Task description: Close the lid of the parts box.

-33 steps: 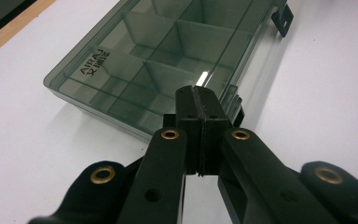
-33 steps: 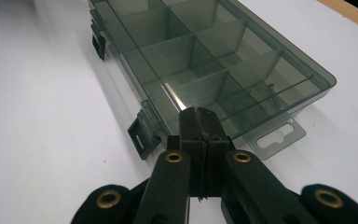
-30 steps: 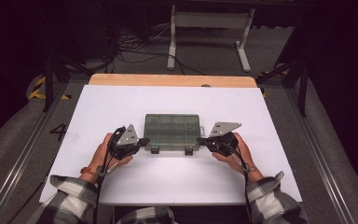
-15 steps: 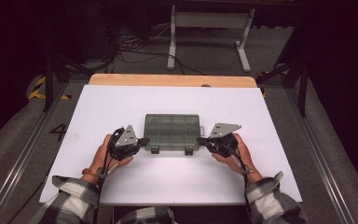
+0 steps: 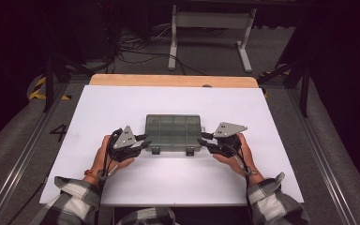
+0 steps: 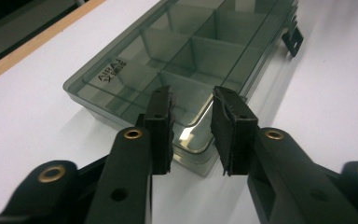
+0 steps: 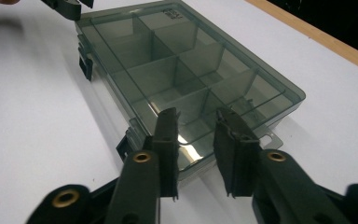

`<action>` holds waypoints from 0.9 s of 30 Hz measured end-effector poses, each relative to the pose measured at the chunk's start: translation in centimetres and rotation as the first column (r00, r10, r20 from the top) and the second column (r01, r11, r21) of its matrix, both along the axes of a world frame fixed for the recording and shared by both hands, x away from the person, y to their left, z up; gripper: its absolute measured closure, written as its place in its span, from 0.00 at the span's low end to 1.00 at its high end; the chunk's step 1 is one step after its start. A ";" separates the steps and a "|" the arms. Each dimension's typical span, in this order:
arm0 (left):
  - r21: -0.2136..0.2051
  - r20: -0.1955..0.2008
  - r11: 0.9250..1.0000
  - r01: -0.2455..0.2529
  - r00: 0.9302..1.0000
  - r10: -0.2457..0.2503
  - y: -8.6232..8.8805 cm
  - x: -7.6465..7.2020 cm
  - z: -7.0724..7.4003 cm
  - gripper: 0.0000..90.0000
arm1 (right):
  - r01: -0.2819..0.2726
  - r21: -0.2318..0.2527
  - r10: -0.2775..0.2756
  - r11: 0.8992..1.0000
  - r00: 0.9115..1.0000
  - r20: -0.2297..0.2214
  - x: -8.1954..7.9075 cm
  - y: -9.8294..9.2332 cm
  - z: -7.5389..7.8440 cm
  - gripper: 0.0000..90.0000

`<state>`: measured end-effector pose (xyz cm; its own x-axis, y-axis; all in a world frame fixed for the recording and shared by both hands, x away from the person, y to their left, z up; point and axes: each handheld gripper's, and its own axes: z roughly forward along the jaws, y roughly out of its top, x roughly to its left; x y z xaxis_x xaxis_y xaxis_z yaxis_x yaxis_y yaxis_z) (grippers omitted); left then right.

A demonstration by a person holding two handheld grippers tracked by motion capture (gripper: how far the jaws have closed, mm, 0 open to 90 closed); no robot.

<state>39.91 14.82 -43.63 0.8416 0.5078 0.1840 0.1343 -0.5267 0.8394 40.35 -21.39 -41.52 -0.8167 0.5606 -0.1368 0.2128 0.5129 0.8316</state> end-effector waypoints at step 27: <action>-0.061 0.041 0.997 -0.048 0.998 0.050 0.5 -0.1 0.1 0.21 | 0.043 -0.009 -0.042 0.999 0.997 0.057 0.0 0.6 -0.2 0.23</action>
